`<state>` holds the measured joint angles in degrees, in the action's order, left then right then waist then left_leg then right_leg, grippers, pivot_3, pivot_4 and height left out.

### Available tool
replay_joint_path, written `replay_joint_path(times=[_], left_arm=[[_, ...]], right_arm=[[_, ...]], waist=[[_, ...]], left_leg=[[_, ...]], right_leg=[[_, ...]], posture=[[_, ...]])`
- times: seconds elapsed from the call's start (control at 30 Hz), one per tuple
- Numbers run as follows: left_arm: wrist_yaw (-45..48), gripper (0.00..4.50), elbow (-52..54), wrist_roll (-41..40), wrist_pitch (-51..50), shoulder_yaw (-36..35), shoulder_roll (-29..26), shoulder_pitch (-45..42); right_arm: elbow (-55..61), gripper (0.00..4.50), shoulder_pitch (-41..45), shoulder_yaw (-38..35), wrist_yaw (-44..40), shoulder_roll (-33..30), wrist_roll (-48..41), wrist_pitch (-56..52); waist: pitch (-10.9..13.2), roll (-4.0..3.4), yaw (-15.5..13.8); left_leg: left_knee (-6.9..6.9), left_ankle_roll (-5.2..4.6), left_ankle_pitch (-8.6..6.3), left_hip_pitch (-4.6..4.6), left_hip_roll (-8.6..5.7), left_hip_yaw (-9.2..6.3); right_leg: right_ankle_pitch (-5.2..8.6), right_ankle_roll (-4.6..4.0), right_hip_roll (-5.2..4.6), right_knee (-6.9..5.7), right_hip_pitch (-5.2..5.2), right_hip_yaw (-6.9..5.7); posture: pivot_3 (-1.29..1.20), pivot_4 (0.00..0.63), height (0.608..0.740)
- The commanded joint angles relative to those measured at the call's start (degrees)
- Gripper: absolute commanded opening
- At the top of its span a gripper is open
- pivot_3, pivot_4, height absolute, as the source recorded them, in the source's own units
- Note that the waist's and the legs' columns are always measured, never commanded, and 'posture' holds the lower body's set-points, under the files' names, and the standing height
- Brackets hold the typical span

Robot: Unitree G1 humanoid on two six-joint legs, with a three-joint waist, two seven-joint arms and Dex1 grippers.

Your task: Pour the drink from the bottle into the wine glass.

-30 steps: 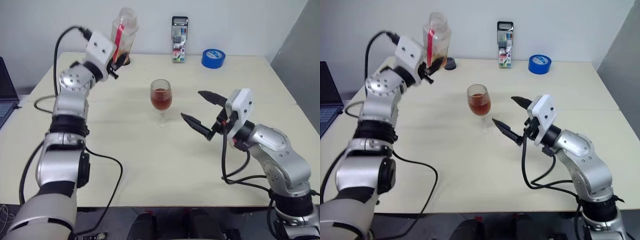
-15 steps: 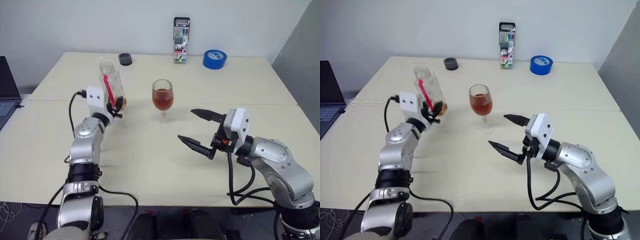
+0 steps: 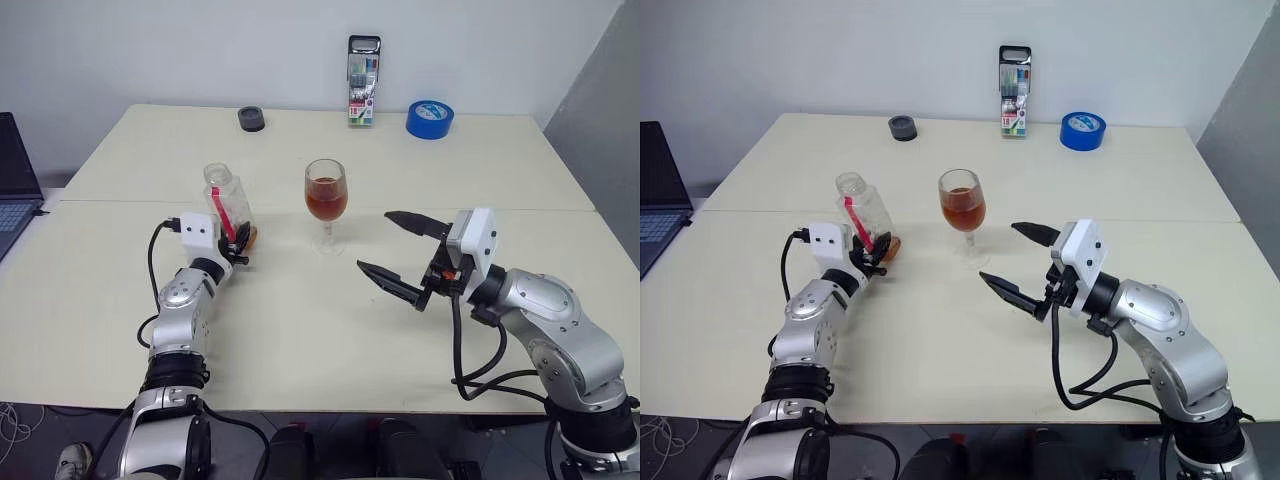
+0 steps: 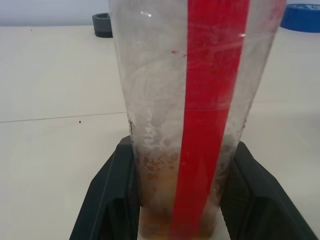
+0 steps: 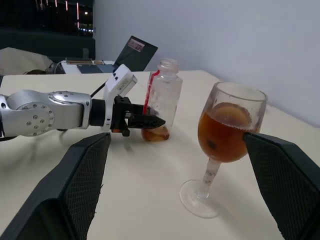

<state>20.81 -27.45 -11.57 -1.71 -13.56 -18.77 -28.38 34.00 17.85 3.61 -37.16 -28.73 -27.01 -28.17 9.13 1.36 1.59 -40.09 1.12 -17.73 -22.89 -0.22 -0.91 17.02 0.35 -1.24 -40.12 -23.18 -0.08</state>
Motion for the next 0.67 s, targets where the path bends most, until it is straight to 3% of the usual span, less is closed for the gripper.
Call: replay_joint_path(times=[0.03,0.07,0.37,0.57,0.67], left_arm=[[0.68,1.69,-0.76,-1.17,0.93,-0.6,-0.11,-1.15],[0.84,1.69,-1.01,-1.33,0.89,-0.62,-0.1,-1.26],[3.29,4.48,1.19,-0.87,-0.35,0.87,-1.55,0.46],[1.68,4.48,12.73,-0.49,-6.12,1.53,-2.93,7.25],[-0.89,4.48,23.1,0.32,-11.84,1.79,-3.63,13.07]], right_arm=[[0.92,4.5,1.22,-0.25,0.62,-0.07,0.05,-0.15],[0.86,4.5,1.23,-0.24,0.67,-0.06,0.1,-0.15],[1.88,4.5,-2.09,-0.31,2.35,0.28,0.88,-0.02],[4.88,4.5,-11.91,-3.12,8.74,0.53,2.69,-2.09],[6.19,4.5,-16.82,-4.7,16.38,2.45,6.61,-4.24]], waist=[[0.0,0.0,0.0],[0.0,0.0,0.0],[-0.02,0.02,0.01],[-0.04,0.02,0.01],[-0.04,0.02,-0.01]], left_leg=[[0.0,0.0,0.0,0.0,0.0,0.0],[0.0,0.0,0.0,0.0,0.0,0.0],[0.02,0.0,0.0,-0.01,0.0,-0.01],[0.08,0.0,0.0,0.0,0.02,0.01],[0.07,0.0,0.0,0.02,0.02,0.02]], right_leg=[[0.0,0.0,0.0,0.0,0.0,0.01],[0.0,0.0,0.0,0.0,0.0,0.0],[0.0,0.0,0.0,0.02,0.01,-0.01],[0.0,0.0,0.0,0.05,0.0,0.05],[0.0,0.0,0.0,0.02,0.01,0.09]], posture=[[0.0,0.15,0.74],[0.0,0.15,0.74],[0.0,0.15,0.74],[0.0,0.15,0.74],[0.0,0.15,0.74]])
